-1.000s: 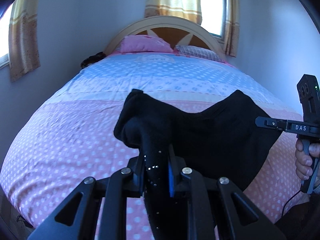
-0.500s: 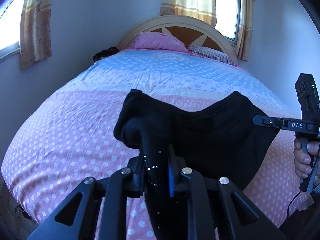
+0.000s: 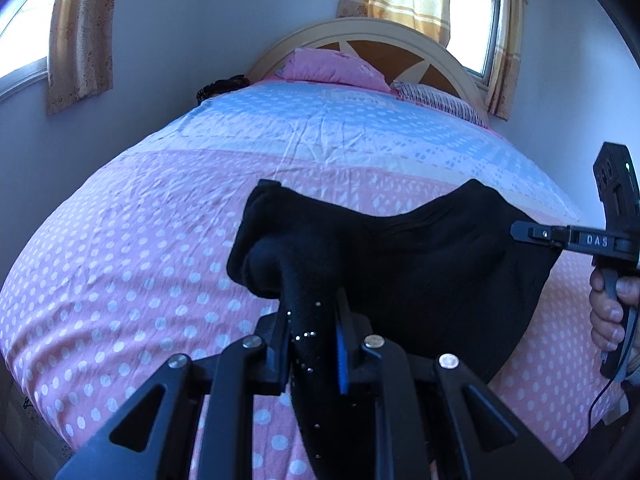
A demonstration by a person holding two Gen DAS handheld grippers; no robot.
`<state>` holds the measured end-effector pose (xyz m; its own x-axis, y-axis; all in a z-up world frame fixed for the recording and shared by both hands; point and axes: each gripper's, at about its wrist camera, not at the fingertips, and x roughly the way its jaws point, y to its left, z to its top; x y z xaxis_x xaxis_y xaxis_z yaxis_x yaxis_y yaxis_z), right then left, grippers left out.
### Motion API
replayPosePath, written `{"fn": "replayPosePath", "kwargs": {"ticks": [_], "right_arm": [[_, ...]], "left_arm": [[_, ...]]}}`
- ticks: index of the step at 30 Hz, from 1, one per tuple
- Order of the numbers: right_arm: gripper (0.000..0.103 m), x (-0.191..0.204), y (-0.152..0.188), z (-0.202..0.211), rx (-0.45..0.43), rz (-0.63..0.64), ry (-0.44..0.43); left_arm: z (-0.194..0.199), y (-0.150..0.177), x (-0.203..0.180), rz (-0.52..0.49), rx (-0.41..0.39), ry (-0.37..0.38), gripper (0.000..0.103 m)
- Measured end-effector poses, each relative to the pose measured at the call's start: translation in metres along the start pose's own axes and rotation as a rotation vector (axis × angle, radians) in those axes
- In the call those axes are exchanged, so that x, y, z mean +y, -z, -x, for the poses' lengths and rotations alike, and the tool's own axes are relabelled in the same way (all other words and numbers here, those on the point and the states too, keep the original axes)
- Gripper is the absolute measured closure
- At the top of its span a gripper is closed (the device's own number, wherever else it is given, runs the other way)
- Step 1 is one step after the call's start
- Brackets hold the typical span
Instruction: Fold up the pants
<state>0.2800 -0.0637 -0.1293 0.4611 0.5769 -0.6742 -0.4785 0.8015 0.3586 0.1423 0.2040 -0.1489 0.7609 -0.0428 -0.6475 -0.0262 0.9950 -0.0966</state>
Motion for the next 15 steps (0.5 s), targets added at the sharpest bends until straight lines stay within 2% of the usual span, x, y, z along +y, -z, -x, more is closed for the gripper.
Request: {"fn": "replayPosePath", "kwargs": {"ticks": [3,5,9,11,12,15], "right_arm": [[0.076,-0.011,0.001,-0.007,0.013,-0.051,-0.02],[0.075,-0.017,0.002,-0.01,0.018,-0.068,-0.014],[0.074,-0.029,0.006,-0.018,0.033,-0.107,-0.004],[0.068,-0.034,0.007,-0.02,0.036,-0.129,-0.004],[0.064,-0.038,0.008,-0.02,0.035,-0.144,-0.004],[0.06,-0.045,0.01,-0.02,0.033,-0.188,-0.024]], "left_arm": [[-0.004,0.004,0.0,-0.021,-0.004,-0.013,0.078],[-0.007,0.007,0.0,-0.036,0.004,-0.027,0.066],[-0.013,0.013,0.005,-0.044,-0.009,-0.055,0.051],[-0.015,0.016,0.008,-0.047,-0.027,-0.08,0.038],[-0.015,0.017,0.01,-0.042,-0.031,-0.082,0.035],[-0.016,0.017,0.023,0.028,-0.029,-0.055,0.025]]}}
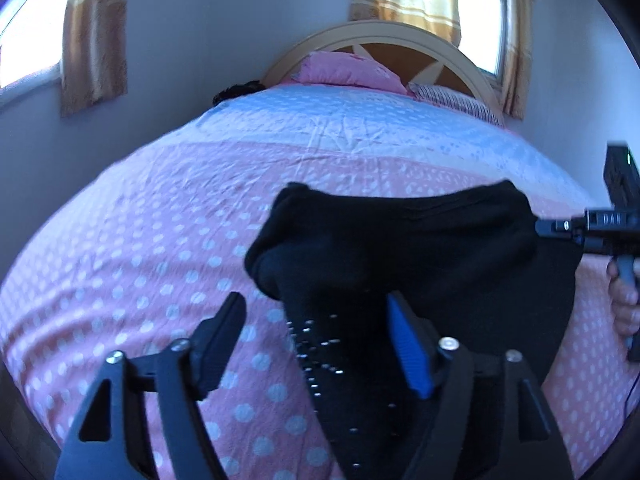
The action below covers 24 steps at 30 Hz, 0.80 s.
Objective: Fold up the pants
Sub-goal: 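Lower the folded pants onto the bed and open both grippers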
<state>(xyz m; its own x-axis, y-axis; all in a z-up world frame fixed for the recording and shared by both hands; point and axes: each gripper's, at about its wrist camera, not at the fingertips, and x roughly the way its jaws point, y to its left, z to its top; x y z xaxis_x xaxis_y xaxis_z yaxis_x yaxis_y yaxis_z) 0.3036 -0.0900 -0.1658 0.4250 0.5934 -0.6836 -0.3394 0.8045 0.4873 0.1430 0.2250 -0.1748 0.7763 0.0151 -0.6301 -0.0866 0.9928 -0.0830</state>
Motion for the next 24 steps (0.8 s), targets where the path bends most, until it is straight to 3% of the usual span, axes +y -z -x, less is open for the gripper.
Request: {"fn": "replayPosePath", "kwargs": {"ticks": [4,9,12,18,24], "right_arm": [[0.052,-0.005,0.002,0.011,-0.031,-0.044,0.018],[0.05,0.0,0.01,0.049,-0.128,-0.057,0.085],[0.044,0.009,0.021,0.077,-0.176,-0.04,0.106],[0.04,0.047,0.06,0.125,-0.236,0.026,0.112],[0.039,0.108,0.095,0.166,-0.322,0.245,0.174]], "left_arm": [[0.004,0.002,0.009,0.044,0.013,-0.004,0.016],[0.023,0.009,0.018,0.049,0.026,-0.038,0.014],[0.043,0.007,0.022,0.065,0.01,-0.061,0.014],[0.095,-0.006,0.011,0.076,-0.107,-0.051,0.007],[0.145,-0.017,-0.018,0.031,-0.222,-0.01,0.004]]}}
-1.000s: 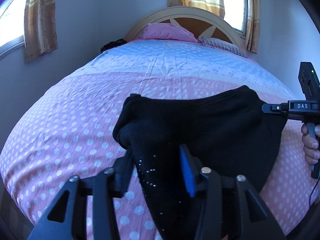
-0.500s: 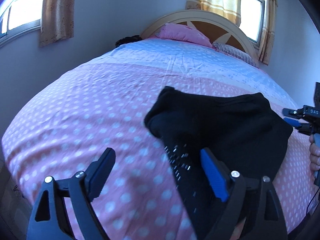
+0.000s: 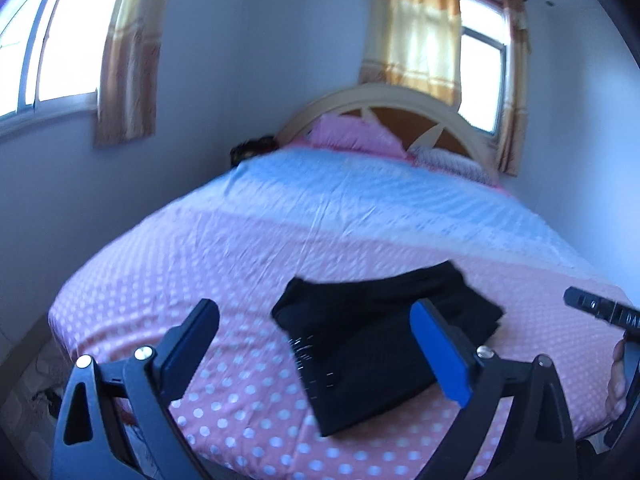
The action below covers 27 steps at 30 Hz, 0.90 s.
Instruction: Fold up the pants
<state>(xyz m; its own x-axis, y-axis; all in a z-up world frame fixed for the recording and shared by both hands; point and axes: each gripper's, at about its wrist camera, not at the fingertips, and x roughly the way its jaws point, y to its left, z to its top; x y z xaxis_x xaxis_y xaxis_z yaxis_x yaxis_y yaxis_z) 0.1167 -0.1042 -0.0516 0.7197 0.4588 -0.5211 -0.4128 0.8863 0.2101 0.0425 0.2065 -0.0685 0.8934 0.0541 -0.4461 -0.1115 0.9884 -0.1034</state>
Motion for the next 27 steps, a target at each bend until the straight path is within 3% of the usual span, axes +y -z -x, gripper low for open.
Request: {"fn": "replayPosePath", "kwargs": {"ticks": [4,7,27], "right_arm": [[0.029,0.022,0.001,0.03,-0.071,0.077,0.009],[0.029,0.031,0.002,0.041,-0.097,0.107,0.009],[0.029,0.024,0.007,0.048,-0.09,0.079,-0.006]], "left_arm": [[0.019,-0.009,-0.011,-0.01,-0.045,0.019,0.003],[0.027,-0.012,-0.017,-0.019,-0.071,0.017,0.001],[0.029,-0.007,-0.026,-0.039,-0.071,-0.008,0.0]]}}
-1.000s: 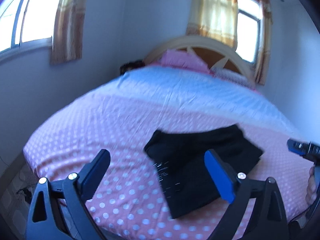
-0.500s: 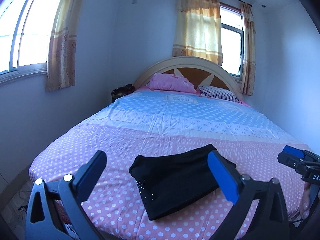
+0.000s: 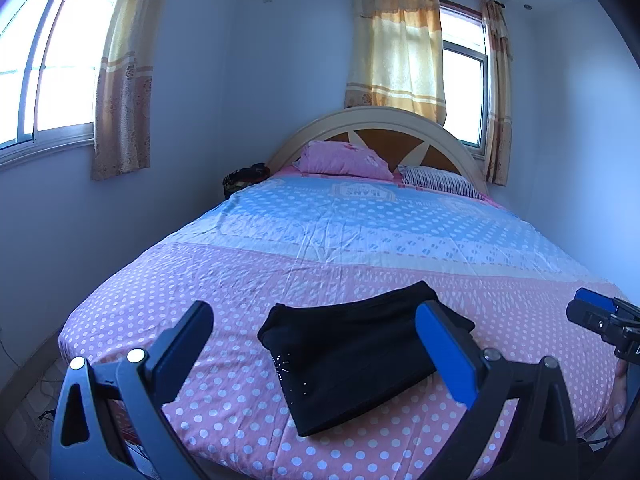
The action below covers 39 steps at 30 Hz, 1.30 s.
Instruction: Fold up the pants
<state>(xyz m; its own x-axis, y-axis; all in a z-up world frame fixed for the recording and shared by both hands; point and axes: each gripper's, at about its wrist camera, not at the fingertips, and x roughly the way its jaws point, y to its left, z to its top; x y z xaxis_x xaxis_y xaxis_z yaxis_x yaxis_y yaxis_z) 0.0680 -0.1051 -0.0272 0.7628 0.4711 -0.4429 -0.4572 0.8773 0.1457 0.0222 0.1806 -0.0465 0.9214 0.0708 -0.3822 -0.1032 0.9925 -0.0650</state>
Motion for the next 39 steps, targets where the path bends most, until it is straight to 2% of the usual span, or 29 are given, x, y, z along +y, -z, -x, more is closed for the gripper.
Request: {"fn": "replayPosePath", "kwargs": {"ticks": [16,25,34,39], "right_arm": [[0.029,0.004,0.003,-0.002,-0.006,0.008,0.004],[0.029,0.004,0.003,0.001,-0.02,0.017,0.016],[0.029,0.007,0.004,0.002,-0.018,0.03,0.018],[0.029,0.009,0.005,0.004,-0.015,0.042,0.019]], "left_arm": [[-0.004,0.001,-0.007,-0.042,0.023,-0.002,0.0],[0.005,-0.004,-0.013,-0.065,-0.019,-0.03,0.0],[0.001,-0.003,-0.013,-0.075,0.002,-0.039,0.0],[-0.009,0.003,-0.013,-0.088,0.044,-0.042,0.0]]}}
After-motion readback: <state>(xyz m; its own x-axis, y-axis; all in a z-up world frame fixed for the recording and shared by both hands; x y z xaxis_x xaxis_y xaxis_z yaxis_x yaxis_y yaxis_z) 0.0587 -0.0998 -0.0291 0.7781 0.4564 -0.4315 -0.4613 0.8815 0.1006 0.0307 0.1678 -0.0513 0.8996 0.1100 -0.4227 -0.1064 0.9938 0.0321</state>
